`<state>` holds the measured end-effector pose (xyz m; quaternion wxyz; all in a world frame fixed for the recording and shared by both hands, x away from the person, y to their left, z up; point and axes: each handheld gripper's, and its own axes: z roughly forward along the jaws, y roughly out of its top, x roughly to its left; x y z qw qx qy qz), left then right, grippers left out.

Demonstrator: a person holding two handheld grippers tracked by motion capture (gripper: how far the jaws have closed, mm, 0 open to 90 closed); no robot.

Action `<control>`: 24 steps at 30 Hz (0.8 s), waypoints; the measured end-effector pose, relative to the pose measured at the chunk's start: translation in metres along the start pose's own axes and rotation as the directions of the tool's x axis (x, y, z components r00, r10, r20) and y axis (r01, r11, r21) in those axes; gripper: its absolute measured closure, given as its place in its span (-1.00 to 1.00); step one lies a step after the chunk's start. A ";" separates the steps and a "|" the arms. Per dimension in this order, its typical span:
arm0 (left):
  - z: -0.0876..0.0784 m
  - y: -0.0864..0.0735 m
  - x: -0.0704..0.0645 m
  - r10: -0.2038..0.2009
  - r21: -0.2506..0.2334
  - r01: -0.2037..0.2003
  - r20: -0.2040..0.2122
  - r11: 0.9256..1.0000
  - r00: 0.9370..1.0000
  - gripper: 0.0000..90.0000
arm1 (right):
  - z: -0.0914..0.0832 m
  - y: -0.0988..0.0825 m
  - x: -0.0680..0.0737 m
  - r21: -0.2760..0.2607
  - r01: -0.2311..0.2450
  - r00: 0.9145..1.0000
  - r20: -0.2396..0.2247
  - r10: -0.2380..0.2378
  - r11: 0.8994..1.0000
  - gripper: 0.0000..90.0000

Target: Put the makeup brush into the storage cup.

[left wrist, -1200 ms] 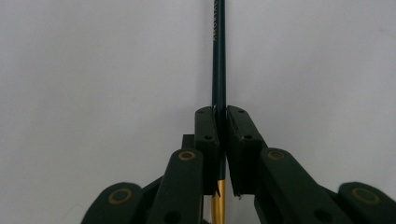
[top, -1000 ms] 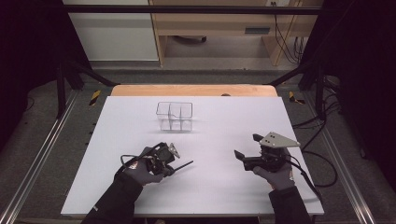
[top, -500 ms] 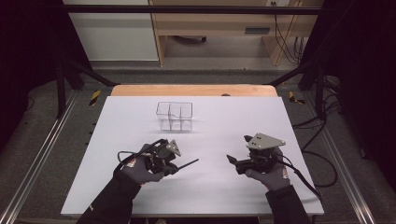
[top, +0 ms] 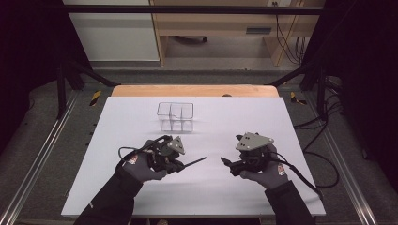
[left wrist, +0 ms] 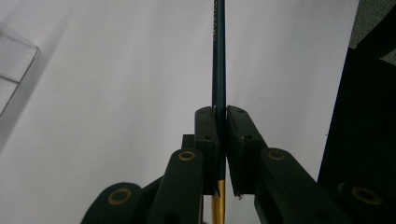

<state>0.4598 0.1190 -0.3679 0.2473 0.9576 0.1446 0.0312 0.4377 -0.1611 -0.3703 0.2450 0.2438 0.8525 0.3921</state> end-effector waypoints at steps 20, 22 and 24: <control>-0.001 0.022 0.000 0.025 -0.019 -0.025 0.031 1.000 0.999 0.84 | 0.010 0.023 0.024 0.065 0.279 0.960 -0.052 -0.276 0.958 -0.58; -0.001 0.024 0.000 0.018 -0.018 -0.018 0.035 1.000 0.999 0.84 | 0.011 0.025 0.025 0.065 0.302 0.953 -0.057 -0.299 0.951 -0.57; 0.000 0.025 0.001 0.011 -0.016 -0.011 0.041 1.000 0.999 0.83 | 0.012 0.026 0.027 0.066 0.321 0.947 -0.055 -0.318 0.945 -0.55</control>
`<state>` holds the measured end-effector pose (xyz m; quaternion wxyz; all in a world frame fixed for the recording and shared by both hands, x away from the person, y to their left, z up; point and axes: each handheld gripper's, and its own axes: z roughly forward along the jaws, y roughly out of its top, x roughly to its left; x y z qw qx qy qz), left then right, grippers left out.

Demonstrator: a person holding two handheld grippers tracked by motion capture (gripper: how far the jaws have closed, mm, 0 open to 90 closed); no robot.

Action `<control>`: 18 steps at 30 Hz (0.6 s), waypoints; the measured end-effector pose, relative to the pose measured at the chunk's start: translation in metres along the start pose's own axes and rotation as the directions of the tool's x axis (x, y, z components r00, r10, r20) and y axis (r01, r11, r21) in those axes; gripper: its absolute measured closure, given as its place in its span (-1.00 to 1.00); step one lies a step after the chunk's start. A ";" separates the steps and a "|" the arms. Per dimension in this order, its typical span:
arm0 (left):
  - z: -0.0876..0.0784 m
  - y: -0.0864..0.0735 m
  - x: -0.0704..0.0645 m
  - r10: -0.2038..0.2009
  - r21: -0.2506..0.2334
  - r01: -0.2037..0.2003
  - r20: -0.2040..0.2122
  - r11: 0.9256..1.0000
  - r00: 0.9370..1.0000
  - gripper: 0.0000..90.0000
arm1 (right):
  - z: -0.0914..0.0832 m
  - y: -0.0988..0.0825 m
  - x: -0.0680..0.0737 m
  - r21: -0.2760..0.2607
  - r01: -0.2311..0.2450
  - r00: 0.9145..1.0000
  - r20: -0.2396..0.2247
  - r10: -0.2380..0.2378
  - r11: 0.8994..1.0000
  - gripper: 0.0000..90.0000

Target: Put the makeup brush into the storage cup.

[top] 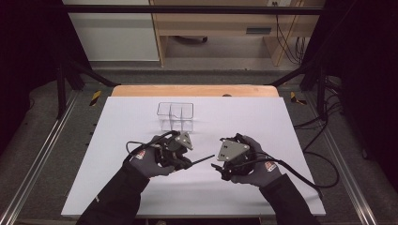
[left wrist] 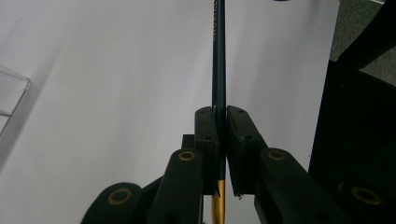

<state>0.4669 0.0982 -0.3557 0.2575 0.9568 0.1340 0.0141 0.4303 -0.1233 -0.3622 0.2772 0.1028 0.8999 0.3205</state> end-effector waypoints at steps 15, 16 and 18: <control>0.003 0.013 0.000 -0.003 0.005 0.002 0.049 1.000 0.999 0.83 | 0.004 0.008 0.009 -0.001 0.140 0.990 -0.032 -0.140 0.990 -0.48; 0.003 0.014 0.000 -0.001 0.005 0.001 0.048 1.000 0.999 0.83 | 0.004 0.008 0.009 -0.001 0.154 0.988 -0.034 -0.153 0.988 -0.47; 0.003 0.015 -0.001 -0.001 0.007 0.001 0.055 1.000 0.999 0.83 | 0.005 0.009 0.011 0.004 0.168 0.985 -0.032 -0.168 0.986 -0.45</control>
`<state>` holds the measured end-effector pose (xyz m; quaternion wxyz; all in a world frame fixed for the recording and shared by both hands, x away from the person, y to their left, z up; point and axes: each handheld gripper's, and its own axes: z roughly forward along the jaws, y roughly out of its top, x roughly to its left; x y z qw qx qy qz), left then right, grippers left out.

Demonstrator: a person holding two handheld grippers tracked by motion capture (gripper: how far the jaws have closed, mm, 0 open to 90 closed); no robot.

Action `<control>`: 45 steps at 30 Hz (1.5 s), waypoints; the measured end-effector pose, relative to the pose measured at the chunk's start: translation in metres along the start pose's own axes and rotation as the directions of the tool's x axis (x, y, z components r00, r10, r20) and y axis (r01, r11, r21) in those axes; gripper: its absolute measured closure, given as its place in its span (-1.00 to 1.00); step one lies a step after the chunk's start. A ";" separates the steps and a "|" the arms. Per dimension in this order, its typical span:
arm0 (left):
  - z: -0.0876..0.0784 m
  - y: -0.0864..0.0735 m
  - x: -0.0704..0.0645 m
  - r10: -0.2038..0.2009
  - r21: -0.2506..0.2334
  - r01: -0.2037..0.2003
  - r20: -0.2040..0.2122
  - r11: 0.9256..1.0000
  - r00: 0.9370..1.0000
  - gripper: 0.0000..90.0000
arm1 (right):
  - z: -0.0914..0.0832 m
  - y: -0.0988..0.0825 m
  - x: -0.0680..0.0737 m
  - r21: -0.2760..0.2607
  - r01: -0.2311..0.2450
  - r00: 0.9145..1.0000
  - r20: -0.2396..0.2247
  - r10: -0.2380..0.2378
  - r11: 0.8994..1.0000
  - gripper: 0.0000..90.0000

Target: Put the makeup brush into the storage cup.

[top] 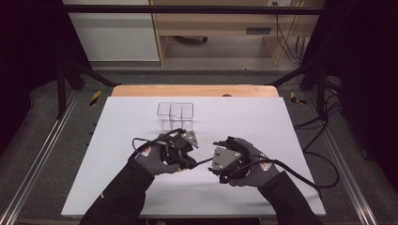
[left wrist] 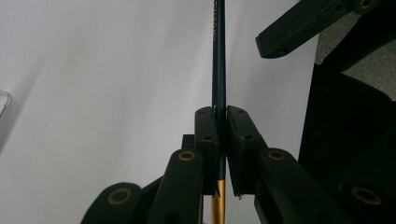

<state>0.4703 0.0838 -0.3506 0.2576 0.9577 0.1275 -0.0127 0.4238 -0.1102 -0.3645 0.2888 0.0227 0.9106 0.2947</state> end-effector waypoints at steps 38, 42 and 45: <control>0.010 0.016 -0.006 -0.003 0.073 -0.002 0.070 0.997 0.998 0.83 | 0.012 0.004 0.020 0.028 0.264 0.962 -0.080 -0.261 0.964 0.67; 0.011 0.016 -0.005 0.002 0.082 -0.008 0.070 0.997 0.998 0.83 | 0.013 0.005 0.020 0.041 0.253 0.964 -0.096 -0.249 0.967 0.75; 0.012 0.016 -0.005 -0.004 0.084 -0.002 0.073 0.996 0.997 0.83 | 0.015 0.005 0.021 0.047 0.259 0.962 -0.100 -0.254 0.965 0.77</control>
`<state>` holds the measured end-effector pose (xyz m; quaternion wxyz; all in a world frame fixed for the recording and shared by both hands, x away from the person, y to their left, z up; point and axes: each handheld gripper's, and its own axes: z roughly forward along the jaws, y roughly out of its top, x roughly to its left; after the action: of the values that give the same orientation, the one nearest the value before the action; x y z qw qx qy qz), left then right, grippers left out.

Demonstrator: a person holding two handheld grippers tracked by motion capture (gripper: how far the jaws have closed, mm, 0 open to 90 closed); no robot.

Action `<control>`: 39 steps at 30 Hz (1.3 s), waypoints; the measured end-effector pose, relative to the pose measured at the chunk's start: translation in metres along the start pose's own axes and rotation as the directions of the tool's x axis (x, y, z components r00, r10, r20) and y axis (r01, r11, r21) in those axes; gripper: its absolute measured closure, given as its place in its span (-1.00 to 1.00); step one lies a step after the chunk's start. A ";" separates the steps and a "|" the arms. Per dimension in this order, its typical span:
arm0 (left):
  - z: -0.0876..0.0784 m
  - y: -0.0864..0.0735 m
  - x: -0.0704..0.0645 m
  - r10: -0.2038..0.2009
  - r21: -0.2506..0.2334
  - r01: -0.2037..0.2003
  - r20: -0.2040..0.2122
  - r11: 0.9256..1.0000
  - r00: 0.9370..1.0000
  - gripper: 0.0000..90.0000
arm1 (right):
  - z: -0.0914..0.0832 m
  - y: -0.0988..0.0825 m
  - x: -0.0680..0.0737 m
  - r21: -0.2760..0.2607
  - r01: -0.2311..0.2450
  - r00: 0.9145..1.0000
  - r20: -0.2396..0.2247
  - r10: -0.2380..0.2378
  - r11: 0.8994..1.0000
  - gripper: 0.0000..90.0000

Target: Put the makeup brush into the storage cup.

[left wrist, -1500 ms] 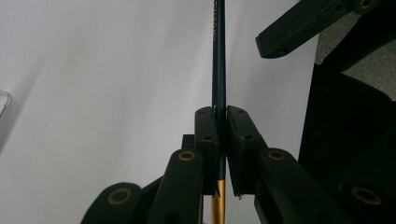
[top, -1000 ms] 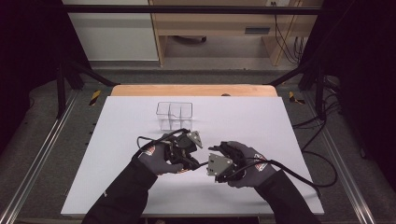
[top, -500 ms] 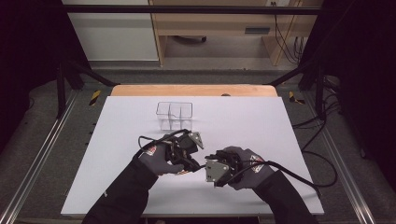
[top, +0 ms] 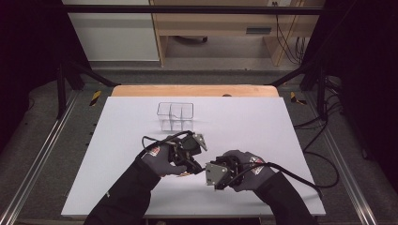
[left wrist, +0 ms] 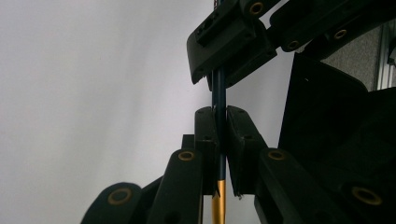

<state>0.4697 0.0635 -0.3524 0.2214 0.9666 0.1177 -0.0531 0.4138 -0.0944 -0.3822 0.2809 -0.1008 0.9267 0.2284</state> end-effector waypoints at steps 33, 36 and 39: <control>-0.038 -0.049 0.013 -0.008 -0.203 -0.018 -0.130 0.979 0.991 -0.21 | -0.001 -0.012 -0.006 0.005 -0.114 0.993 -0.022 0.114 0.993 0.88; -0.046 -0.061 0.017 -0.039 -0.257 -0.002 -0.153 0.967 0.987 -0.35 | -0.001 -0.015 -0.007 0.008 -0.151 0.988 -0.025 0.151 0.988 0.88; -0.050 -0.071 0.017 -0.061 -0.297 0.005 -0.178 0.955 0.982 -0.43 | -0.002 -0.018 -0.008 0.003 -0.187 0.982 -0.020 0.187 0.982 0.88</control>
<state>0.4710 0.1518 -0.3395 0.3505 0.9212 0.1606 0.0515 0.4254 -0.1111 -0.3826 0.2488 -0.0155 0.9350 0.2524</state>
